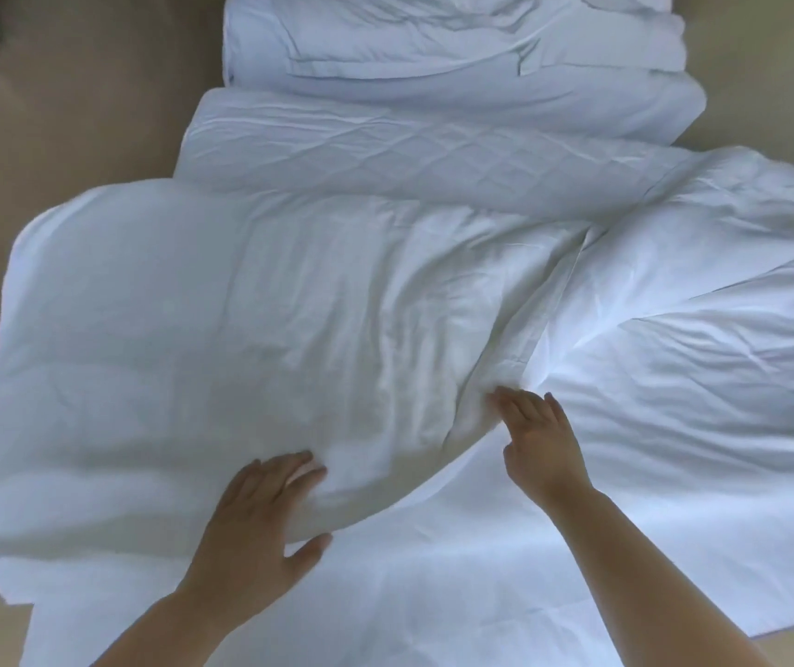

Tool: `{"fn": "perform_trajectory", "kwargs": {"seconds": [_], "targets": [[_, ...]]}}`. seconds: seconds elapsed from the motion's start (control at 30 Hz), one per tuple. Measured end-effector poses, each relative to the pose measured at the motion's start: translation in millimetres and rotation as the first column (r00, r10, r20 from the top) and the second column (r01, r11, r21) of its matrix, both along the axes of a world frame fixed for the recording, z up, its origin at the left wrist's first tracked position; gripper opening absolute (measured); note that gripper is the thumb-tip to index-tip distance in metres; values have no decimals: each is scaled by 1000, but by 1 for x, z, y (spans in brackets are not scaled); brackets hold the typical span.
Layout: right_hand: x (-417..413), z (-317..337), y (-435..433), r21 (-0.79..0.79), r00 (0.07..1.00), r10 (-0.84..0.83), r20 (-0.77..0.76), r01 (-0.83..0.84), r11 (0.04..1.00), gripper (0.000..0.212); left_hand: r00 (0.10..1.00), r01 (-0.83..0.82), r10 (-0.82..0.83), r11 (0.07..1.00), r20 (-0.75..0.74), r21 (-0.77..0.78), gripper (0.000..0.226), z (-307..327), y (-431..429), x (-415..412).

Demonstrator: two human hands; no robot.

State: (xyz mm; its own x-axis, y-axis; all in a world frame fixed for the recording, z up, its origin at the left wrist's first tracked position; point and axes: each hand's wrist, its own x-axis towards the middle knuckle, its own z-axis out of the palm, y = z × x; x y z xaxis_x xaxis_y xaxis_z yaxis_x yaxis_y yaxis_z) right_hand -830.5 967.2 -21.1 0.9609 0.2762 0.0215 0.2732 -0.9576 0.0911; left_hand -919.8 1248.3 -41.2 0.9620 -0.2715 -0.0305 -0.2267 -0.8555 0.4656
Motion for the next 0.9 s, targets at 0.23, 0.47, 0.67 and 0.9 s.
{"fn": "perform_trajectory", "kwargs": {"seconds": [0.23, 0.47, 0.67, 0.9], "targets": [[62, -4, -74, -37, 968, 237, 78, -235, 971, 51, 994, -96, 94, 995, -55, -36, 62, 0, -149, 88], [180, 16, -180, 65, 982, 187, 5, -187, 980, 57, 847, -492, 483, 870, -224, 17, 57, -3, -285, 189], [269, 17, -205, -157, 919, 254, -302, -311, 937, 73, 917, -386, 375, 921, 139, 61, 25, -24, -324, 159], [254, 16, -239, -49, 911, 409, 52, -407, 912, 31, 926, -289, 265, 956, 269, 56, 51, -20, -320, 144]]}}
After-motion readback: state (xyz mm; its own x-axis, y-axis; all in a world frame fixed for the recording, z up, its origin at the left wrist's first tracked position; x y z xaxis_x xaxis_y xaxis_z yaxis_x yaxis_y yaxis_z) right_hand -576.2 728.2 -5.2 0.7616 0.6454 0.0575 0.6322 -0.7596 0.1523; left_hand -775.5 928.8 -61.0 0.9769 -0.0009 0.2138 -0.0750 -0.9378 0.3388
